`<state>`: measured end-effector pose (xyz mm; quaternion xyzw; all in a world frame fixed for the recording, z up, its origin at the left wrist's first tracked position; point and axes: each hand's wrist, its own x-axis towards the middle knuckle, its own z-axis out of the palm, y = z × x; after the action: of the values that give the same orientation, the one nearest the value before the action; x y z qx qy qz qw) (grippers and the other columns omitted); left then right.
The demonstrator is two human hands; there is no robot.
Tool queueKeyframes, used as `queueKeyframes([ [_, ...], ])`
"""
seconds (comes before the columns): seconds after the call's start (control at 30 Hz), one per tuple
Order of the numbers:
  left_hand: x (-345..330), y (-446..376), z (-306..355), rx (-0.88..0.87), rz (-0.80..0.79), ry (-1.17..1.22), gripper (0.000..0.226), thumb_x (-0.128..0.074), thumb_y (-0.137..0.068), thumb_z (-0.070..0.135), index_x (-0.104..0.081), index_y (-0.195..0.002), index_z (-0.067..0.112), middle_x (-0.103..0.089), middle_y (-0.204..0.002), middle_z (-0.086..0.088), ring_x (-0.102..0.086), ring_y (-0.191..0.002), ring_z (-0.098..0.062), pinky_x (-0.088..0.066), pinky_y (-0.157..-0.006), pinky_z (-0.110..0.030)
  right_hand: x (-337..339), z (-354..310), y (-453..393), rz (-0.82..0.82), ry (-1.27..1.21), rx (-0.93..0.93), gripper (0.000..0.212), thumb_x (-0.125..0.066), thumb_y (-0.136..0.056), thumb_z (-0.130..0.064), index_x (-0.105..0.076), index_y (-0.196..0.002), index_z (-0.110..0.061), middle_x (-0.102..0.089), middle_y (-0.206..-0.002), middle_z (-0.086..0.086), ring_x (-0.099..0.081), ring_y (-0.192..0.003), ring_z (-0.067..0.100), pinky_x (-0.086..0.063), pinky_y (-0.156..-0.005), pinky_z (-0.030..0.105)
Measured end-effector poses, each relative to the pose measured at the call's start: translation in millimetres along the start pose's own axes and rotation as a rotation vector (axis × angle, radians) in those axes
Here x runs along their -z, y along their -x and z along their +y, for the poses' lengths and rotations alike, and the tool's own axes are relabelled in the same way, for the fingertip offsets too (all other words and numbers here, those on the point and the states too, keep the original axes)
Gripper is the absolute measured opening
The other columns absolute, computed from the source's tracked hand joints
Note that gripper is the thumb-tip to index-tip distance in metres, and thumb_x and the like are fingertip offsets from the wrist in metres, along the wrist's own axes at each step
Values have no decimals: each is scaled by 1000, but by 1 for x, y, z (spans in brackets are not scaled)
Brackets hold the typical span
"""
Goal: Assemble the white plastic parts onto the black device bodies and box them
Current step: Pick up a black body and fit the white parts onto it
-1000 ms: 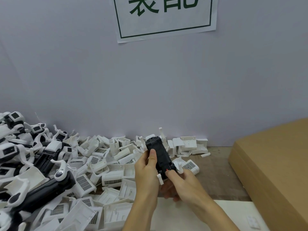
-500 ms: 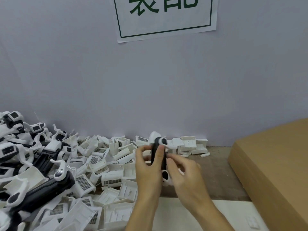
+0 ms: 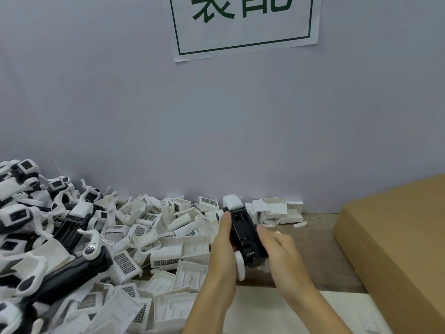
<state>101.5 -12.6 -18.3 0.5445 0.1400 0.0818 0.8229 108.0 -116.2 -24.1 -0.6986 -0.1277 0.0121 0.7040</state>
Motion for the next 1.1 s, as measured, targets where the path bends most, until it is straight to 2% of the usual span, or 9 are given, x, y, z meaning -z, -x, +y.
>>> queueKeyframes([
  [0.1,1,-2,-2,20,36,-16,50,-49,-96,59,-80,-84,22,-79,-90,-8,-76,-79,-27,-57,-62,-34,4,7,-6,193,172,85,43,-42,-105,-30,-74,-77,-25,-72,-76,-8,-64,-73,4,-44,-60,8],
  [0.17,2,-2,-1,39,106,-23,45,-51,-96,58,-77,-90,23,-79,-89,-6,-72,-69,-23,-47,-46,-24,12,12,-10,298,411,151,26,-49,-100,-15,-68,-109,-31,-70,-112,-13,-59,-103,1,-46,-86,16],
  [0.27,4,0,4,74,174,41,47,-50,-96,56,-70,-113,17,-74,-110,-19,-67,-79,-30,-44,-48,-25,26,23,-13,97,806,73,74,-46,-92,-6,-24,-154,-41,-10,-162,-18,-10,-148,15,-22,-119,48],
  [0.37,4,0,5,34,195,48,48,-47,-99,51,-69,-115,11,-73,-110,-21,-72,-100,-38,-53,-64,-31,31,32,-15,-95,962,0,81,-37,-97,-13,4,-151,-58,21,-159,-29,17,-152,17,-11,-117,58],
  [0.67,7,-4,4,-6,208,52,43,-50,-99,49,-72,-104,13,-77,-91,-10,-71,-82,-26,-46,-53,-27,36,31,-18,95,1111,47,39,-53,-98,-47,-49,-136,-41,-42,-124,-12,-33,-118,12,-33,-99,38],
  [0.83,8,-2,3,43,164,2,39,-52,-99,50,-71,-99,15,-74,-86,-9,-63,-49,-14,-42,-37,-19,34,18,-22,238,442,84,33,-64,-93,-44,-59,-122,-30,-59,-109,-13,-56,-103,8,-44,-76,21],
  [0.97,4,-1,0,18,109,-105,39,-49,-100,49,-73,-98,18,-77,-97,-11,-74,-90,-27,-55,-58,-27,33,9,-21,216,176,45,23,-63,-93,-45,-58,-114,-36,-67,-101,-15,-64,-100,9,-55,-85,31],
  [1.03,2,1,0,17,81,-142,38,-49,-100,47,-74,-98,18,-77,-97,-11,-74,-87,-24,-51,-51,-23,34,6,-21,169,125,66,11,-66,-93,-38,-61,-102,-42,-71,-98,-18,-64,-104,6,-55,-93,37],
  [1.1,1,2,0,24,47,-168,38,-49,-101,47,-74,-98,18,-77,-92,-10,-74,-76,-20,-49,-45,-19,36,4,-19,108,132,94,27,-70,-92,-26,-62,-107,-47,-69,-107,-21,-62,-109,2,-53,-97,34],
])
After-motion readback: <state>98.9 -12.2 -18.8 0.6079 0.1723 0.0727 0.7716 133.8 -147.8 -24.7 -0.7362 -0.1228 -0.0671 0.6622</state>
